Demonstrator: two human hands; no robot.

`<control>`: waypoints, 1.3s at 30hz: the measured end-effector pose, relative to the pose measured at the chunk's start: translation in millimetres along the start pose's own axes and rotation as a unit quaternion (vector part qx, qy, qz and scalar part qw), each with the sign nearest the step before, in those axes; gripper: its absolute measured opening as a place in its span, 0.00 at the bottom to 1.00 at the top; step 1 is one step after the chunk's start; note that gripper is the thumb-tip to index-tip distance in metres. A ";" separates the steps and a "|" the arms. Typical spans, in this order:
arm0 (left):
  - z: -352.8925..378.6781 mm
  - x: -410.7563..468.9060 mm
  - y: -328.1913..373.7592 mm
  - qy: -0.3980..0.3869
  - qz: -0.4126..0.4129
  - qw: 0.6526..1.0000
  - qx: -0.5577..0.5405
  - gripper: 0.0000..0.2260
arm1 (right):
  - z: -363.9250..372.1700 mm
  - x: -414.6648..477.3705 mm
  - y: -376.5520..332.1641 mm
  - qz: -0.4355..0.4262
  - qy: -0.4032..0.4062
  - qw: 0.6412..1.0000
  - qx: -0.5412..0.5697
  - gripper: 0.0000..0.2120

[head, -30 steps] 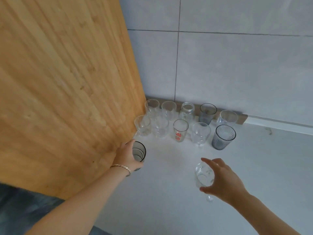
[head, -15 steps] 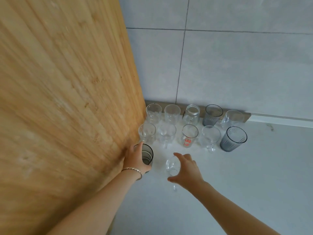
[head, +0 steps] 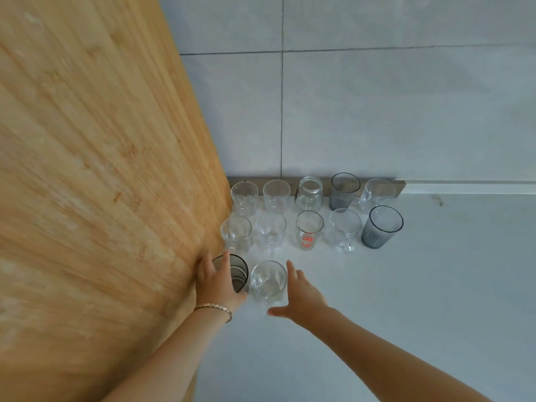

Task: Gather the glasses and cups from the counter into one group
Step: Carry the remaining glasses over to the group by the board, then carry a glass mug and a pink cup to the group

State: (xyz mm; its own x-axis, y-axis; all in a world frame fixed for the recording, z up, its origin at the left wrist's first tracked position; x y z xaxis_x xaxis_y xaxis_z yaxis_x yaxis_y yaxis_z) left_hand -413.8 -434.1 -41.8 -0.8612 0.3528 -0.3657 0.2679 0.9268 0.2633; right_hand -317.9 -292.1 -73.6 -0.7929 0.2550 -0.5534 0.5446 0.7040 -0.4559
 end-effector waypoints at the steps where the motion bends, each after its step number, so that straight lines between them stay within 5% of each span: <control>1: -1.3 -3.4 7.5 0.002 0.013 0.999 0.035 0.44 | -3.1 -6.2 13.5 0.004 -0.021 1.000 -0.017 0.48; 5: -0.1 -19.0 73.7 -0.032 0.143 0.982 0.119 0.32 | -22.1 -39.0 88.3 0.055 -0.079 0.995 -0.036 0.29; 9: 22.9 -42.4 171.1 -0.121 0.226 0.955 0.151 0.16 | -51.1 -92.9 179.1 0.130 -0.065 0.989 -0.007 0.27; 23: 203.8 -257.0 572.5 -0.237 0.403 0.873 0.140 0.12 | -134.5 -451.6 547.9 0.358 0.084 0.925 0.090 0.25; 39: 393.7 -502.0 862.5 -0.295 0.592 0.710 0.243 0.11 | -78.0 -720.9 790.7 0.546 0.187 0.777 0.250 0.23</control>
State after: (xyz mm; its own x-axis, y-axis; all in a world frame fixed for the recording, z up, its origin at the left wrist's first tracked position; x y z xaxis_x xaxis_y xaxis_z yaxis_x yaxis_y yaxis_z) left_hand 419.6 238.9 17.4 0.3837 0.7815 -0.4920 0.8935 -0.1796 0.4115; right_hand 663.0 132.5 19.3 0.2439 0.7602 -0.6022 0.9127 -0.3899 -0.1225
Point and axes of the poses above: each hand's wrist, its own x-axis towards the middle knuckle, its own z-axis out of the palm, y = z × x, the point moved 4 cm from there along x, towards the middle knuckle, and after that the axes turned 3 degrees about -y, right-handed, at the moved point
